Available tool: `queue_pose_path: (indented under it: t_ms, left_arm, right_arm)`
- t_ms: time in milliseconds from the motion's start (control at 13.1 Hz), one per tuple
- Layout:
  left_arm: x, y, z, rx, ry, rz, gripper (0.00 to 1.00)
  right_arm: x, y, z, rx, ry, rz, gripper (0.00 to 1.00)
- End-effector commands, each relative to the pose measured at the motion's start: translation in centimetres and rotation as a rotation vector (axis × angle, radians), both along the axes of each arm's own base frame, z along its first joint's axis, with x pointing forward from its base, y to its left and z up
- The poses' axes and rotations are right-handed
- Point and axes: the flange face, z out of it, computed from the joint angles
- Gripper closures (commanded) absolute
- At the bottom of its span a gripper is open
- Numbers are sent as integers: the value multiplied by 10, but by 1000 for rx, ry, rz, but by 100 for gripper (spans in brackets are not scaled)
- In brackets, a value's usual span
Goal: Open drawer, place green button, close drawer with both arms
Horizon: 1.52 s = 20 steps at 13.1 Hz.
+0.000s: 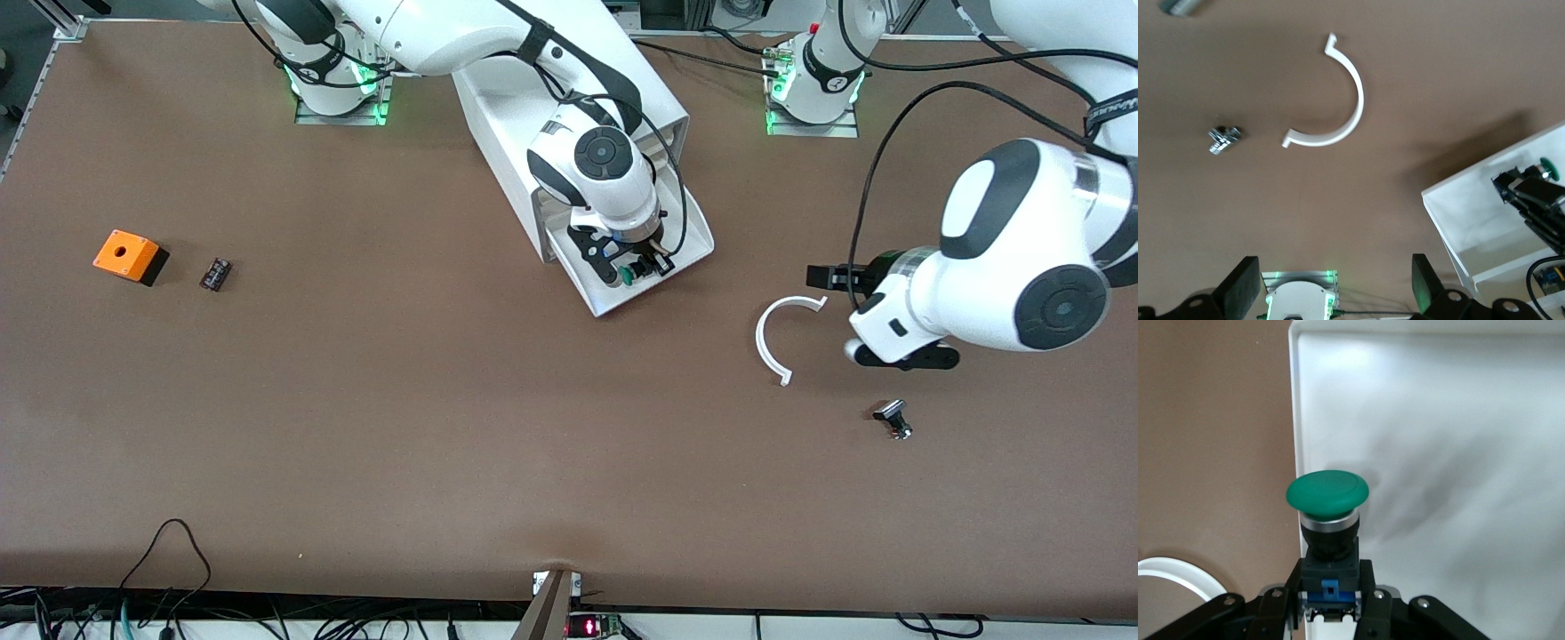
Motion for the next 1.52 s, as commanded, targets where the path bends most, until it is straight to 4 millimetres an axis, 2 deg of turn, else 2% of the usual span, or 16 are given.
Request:
queue_pose_path:
  t_ms: [0, 152, 229, 305, 457, 533, 686, 838, 990, 1143, 1219, 1371, 1448]
  left_arm:
    - [14, 11, 9, 16, -20, 16, 0]
    - [14, 9, 8, 21, -18, 20, 0]
    - [14, 9, 8, 22, -20, 23, 0]
    - [15, 10, 6, 22, -25, 27, 0]
    - [17, 8, 5, 24, -43, 41, 0]
    - [18, 6, 5, 35, -42, 87, 0]
    - [19, -4, 7, 72, -58, 198, 0]
    - [19, -24, -4, 85, -93, 233, 0]
    - [18, -32, -21, 76, -139, 254, 0]
    - [10, -55, -41, 80, -160, 303, 0]
    - [6, -69, -54, 89, -160, 352, 1]
    - [-5, -95, -81, 87, -167, 399, 1]
    - [-11, -105, -95, 87, -164, 414, 1]
  right_arm:
    - [-1, 5, 2, 7, -12, -9, 43]
    - [1, 4, 6, 6, -17, -7, 25]
    - [4, 3, 11, 9, -23, -9, 20]
    - [7, 1, 18, 12, -31, -12, 3]
    - [20, -10, 30, -5, -31, -15, 1]
    - [37, -19, 55, 0, -37, -28, 1]
    - [58, -37, 86, -20, -41, 4, 1]
    - [100, -86, 140, 29, -87, -13, 1]
    - [131, -137, 175, 86, -67, 45, 1]
    - [153, -190, 200, 121, -60, 148, 1]
    - [162, -216, 206, 104, -65, 169, 1]
    - [167, -258, 212, 78, -80, 290, 1]
    - [171, -286, 216, 60, -106, 361, 1]
